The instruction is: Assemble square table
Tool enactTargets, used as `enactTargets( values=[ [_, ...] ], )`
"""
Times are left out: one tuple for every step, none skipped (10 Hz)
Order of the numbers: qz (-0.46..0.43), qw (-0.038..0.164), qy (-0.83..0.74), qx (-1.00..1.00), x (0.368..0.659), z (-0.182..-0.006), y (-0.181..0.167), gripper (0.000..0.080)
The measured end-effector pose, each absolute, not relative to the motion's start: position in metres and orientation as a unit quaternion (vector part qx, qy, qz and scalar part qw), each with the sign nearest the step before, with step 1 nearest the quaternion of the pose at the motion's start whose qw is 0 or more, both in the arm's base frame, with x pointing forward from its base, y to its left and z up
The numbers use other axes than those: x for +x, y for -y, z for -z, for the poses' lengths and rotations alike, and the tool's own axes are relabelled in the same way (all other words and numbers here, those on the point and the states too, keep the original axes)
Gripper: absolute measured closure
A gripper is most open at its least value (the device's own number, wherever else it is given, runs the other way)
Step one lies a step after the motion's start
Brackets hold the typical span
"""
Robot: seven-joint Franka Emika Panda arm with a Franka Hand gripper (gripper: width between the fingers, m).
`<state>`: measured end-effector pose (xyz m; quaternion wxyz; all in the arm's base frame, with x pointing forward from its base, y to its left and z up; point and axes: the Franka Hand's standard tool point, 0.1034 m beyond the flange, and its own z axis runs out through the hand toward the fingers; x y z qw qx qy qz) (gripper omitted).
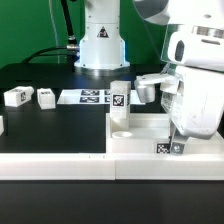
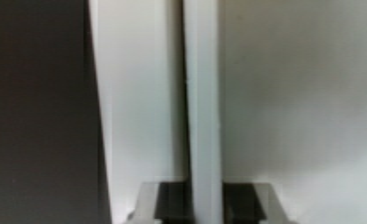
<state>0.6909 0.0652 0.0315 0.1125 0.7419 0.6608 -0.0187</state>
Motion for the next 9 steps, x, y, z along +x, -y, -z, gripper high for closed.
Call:
enactTargets(
  values=[
    [0.021,0.115,-0.662,0.740,0.6918,-0.0322,-0.0648,0.0734],
    [0.021,0.115,-0.662,0.740,0.6919,-0.0317,-0.0638,0.0734],
    [0.021,0.115,-0.662,0.741,0.6919,-0.0317,-0.0632,0.0734],
    [0.021,0.115,-0.662,0.741,0.6919,-0.0316,-0.0631,0.0640],
    [0.021,0.115,-0.662,0.741,0.6919,-0.0316,-0.0629,0.0496],
    [0.021,0.115,-0.662,0.741,0.6919,-0.0317,-0.0627,0.0315],
    [0.021,0.115,-0.661,0.741,0.6919,-0.0316,-0.0624,0.0315],
    [0.021,0.115,-0.661,0.741,0.6920,-0.0316,-0.0623,0.0182],
    [0.021,0.115,-0.661,0.741,0.6920,-0.0316,-0.0621,0.0160]
  ],
)
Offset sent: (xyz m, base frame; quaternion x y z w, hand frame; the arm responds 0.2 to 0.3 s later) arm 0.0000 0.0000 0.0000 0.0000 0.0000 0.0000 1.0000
